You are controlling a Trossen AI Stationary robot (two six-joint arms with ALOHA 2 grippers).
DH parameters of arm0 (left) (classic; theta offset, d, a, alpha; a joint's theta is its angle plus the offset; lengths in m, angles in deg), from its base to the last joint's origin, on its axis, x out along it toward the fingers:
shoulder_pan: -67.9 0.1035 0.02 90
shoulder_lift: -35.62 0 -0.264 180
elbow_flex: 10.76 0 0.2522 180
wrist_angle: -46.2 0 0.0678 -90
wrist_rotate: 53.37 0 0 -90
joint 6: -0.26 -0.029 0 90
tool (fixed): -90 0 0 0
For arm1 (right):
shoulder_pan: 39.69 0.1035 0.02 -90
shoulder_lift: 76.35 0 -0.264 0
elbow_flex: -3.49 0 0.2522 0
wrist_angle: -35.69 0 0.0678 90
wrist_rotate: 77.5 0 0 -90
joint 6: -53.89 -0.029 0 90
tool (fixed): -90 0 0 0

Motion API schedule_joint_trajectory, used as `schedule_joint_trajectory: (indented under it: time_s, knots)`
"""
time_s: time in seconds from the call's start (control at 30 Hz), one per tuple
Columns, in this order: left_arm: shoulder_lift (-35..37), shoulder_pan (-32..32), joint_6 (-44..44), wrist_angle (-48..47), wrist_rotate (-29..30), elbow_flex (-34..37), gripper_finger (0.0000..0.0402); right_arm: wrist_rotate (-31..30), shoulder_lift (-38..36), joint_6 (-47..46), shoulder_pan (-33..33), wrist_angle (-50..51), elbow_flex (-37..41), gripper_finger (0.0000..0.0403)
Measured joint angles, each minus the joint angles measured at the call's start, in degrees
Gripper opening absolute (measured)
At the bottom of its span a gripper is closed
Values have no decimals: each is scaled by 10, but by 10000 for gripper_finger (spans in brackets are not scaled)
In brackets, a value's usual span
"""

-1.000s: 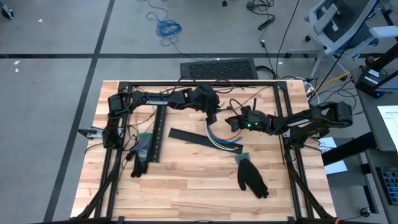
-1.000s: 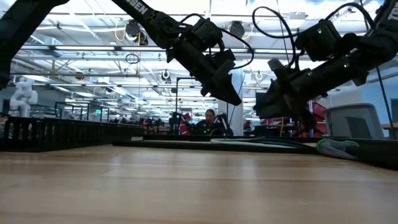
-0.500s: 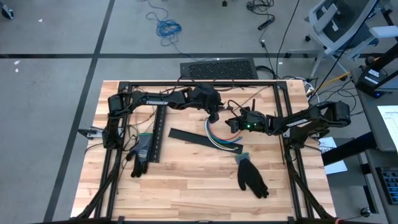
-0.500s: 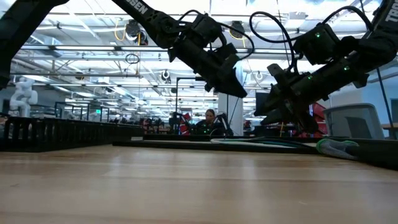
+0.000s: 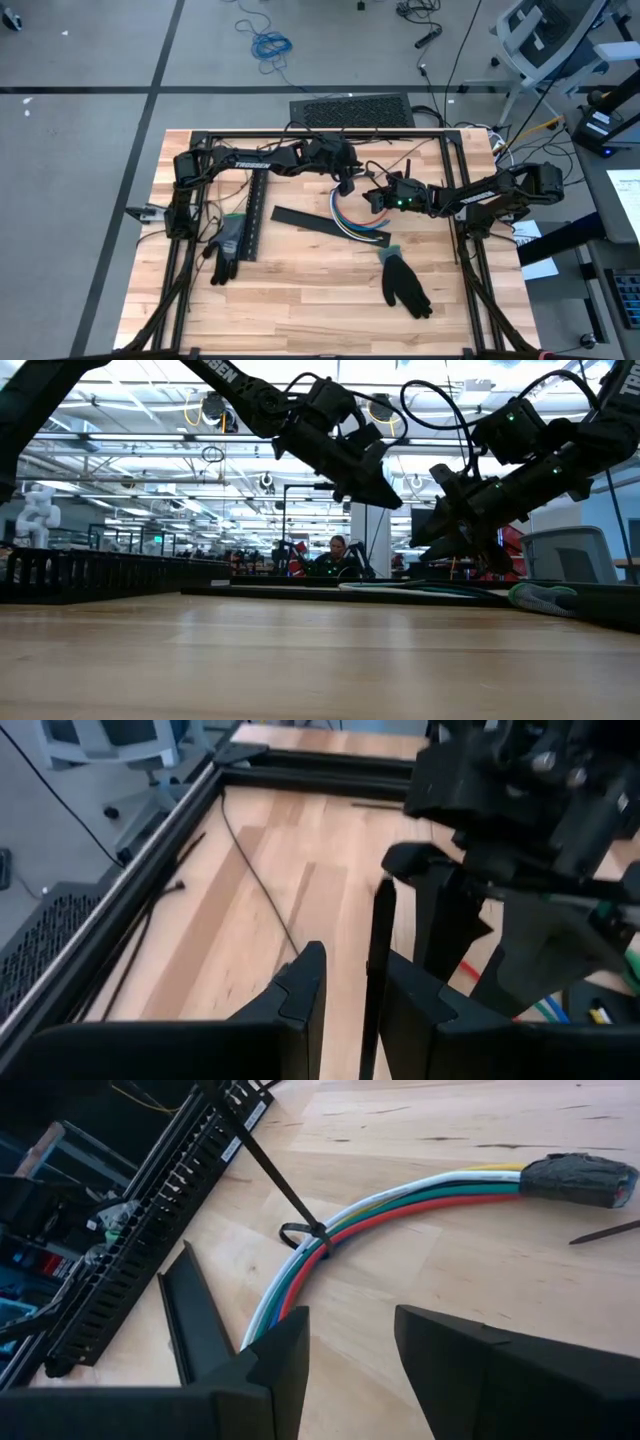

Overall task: Ziptie cables
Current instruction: Wrap the cable wires with the black ziptie

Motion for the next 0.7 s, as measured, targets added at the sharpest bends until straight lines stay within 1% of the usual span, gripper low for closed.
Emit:
schedule_joint_trajectory:
  time_s: [0.1,0.23,0.27,0.37,0.4,0.53,0.6,0.7]
  knots:
    - [0,0,0,16,0,0,77,-1,0,0,0,0,0,141]
    - [0,0,-4,11,0,0,74,-2,0,0,0,3,0,141]
    - [0,0,-5,8,0,0,67,-2,0,0,0,4,0,141]
    - [0,1,-5,-7,0,0,19,-2,0,0,0,8,0,141]
    - [0,1,-4,-12,0,0,11,-2,0,0,0,9,0,141]
    - [0,1,-18,-18,22,0,4,-3,5,-6,0,4,0,141]
    - [0,2,-17,-17,24,0,3,-22,21,-23,2,-12,0,141]
    - [0,2,-16,-17,25,0,2,-82,67,-41,9,-76,0,141]
